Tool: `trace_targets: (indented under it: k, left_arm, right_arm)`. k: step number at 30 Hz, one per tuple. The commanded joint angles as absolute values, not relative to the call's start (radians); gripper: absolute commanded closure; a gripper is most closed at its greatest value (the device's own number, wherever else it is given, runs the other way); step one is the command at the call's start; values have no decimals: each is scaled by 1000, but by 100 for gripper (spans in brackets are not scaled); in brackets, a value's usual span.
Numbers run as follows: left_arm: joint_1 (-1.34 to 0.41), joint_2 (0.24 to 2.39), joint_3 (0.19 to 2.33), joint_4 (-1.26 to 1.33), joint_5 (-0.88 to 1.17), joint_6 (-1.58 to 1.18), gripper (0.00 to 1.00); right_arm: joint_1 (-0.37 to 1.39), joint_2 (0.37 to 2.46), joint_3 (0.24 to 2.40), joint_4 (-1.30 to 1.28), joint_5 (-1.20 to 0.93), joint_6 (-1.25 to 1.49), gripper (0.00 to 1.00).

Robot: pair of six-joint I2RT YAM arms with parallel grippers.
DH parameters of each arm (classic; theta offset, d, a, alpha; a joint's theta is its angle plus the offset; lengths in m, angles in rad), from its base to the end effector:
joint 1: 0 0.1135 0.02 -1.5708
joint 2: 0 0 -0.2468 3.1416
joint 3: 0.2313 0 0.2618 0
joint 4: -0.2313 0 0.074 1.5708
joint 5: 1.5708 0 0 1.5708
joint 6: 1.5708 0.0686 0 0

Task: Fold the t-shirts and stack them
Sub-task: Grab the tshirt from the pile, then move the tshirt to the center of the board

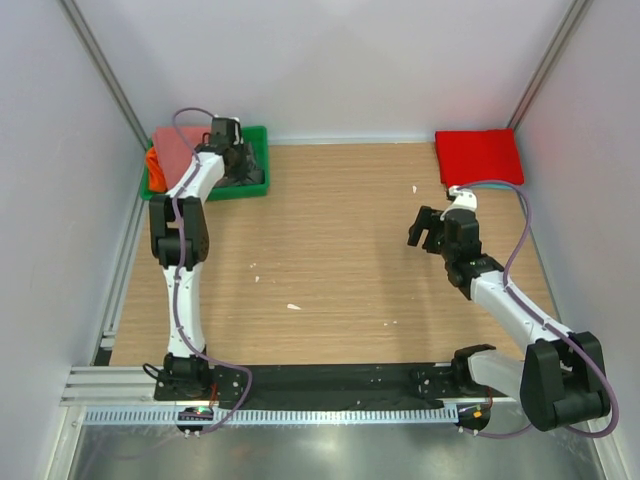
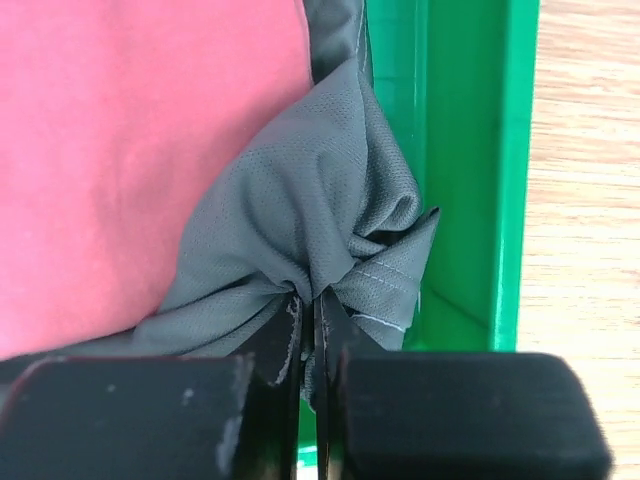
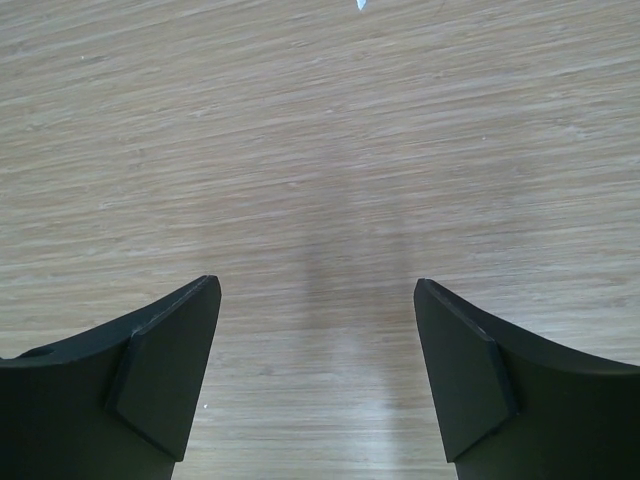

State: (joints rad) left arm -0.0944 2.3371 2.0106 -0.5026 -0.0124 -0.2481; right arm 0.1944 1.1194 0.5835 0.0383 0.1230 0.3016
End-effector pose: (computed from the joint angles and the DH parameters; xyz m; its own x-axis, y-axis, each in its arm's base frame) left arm 0.5457 -0.0508 0.1613 -0.7327 -0.1773 -0.6571 -0.0970 0.9828 -0.1570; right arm 0.2832 0.0472 0.1892 -0.4727 0.2074 -0.8565 0.0571 0.9771 0.2051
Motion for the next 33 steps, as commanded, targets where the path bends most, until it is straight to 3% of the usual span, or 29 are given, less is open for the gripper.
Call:
trace_targets:
  k: [1,15,19,25,26,27,28,30,31,33]
  left_arm:
    - [-100,2269,2088,-529,-51,-233,100]
    - [-198,1856,2358,-442,-32,-287,100]
    - [-296,1662,2193,-437,-9,-284,100]
    - [-544,1324,1760,-426,-68,-337,100]
    - [-573,1278,1632,-425,-67,-371,94]
    - [-641,1243,1565,-422,-80,-418,81]
    - [-679,1173,1499,-422,-115,-435,44]
    - [-759,1115,1294,-396,-147,-512,23]
    - [-776,1073,1240,-396,-150,-537,1]
    - [-808,1048,1125,-393,-141,-567,0]
  right_arm:
    - [198,1100,612,34,101,295,16]
    - [259,1151,747,-69,66,290,16]
    - [262,1128,753,-104,68,299,15]
    - [287,1078,772,-192,61,311,15]
    - [294,1060,767,-213,60,317,14]
    - [299,1052,764,-222,55,322,14]
    - [302,1043,761,-233,54,330,13]
    - [308,1016,764,-281,51,334,1]
    - [308,1009,772,-296,46,336,0]
    - [316,996,781,-350,35,333,0]
